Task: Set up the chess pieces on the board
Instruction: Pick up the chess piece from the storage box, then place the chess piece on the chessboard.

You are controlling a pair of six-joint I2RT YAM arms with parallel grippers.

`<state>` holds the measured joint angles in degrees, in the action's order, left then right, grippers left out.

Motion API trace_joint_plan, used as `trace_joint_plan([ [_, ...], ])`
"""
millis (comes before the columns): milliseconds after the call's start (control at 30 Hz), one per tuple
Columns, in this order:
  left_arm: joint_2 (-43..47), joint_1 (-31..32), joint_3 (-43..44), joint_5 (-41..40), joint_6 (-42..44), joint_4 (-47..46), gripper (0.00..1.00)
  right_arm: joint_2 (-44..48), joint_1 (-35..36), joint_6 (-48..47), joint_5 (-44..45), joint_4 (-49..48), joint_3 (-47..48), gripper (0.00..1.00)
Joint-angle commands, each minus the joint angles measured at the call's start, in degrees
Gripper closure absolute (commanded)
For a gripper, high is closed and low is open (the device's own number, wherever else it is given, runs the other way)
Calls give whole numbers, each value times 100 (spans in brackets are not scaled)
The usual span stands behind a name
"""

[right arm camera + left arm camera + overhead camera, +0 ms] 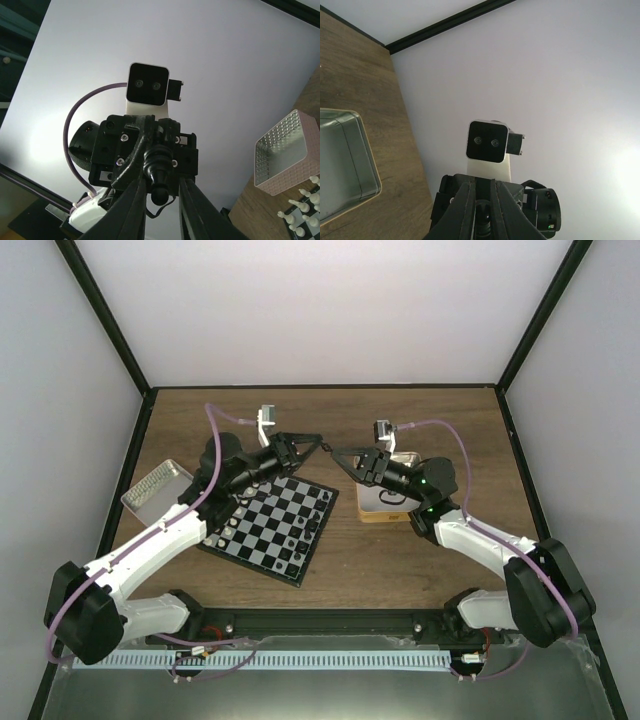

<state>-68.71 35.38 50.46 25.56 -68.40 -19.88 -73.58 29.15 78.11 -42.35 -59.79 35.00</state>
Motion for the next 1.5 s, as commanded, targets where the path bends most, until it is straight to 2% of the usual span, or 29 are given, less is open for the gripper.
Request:
trace_joint_plan([
  [0, -6, -39, -58, 13, 88, -174, 96, 57, 65, -25, 1, -2, 174, 82],
  [133, -11, -39, -93, 7, 118, -147, 96, 36, 65, -55, 76, 142, 238, 92],
  [267, 51, -48, -73, -158, 480, 266, 96, 110, 65, -327, 250, 828, 279, 98],
  [433, 320, -74, 41, -1219, 2361, 1996, 96, 232, 47, -1467, 346, 3217, 567, 99],
  [567, 209, -51, 86, -2316, 3666, 3022, 96, 249, 45, -2853, 1281, 5689, 993, 99],
  [700, -32, 202, -13, -3355, 4297, 3380, 96, 178, 43, -3529, 2165, 6792, 1195, 99],
  [800, -343, 434, -76, -3864, 4483, 3329, 96, 167, 47, -3678, 2387, 6955, 1200, 99],
  [1067, -1272, 533, -502, -3147, 4437, 1973, 96, 150, 43, -3688, 2467, 6931, 1137, 99],
  [1367, -1867, 647, -916, -2945, 4741, 792, 95, 156, 47, -3715, 2444, 6937, 1066, 99],
  [1467, -2164, 659, -886, -2959, 4792, 721, 95, 112, 46, -3700, 2409, 6933, 1107, 99],
])
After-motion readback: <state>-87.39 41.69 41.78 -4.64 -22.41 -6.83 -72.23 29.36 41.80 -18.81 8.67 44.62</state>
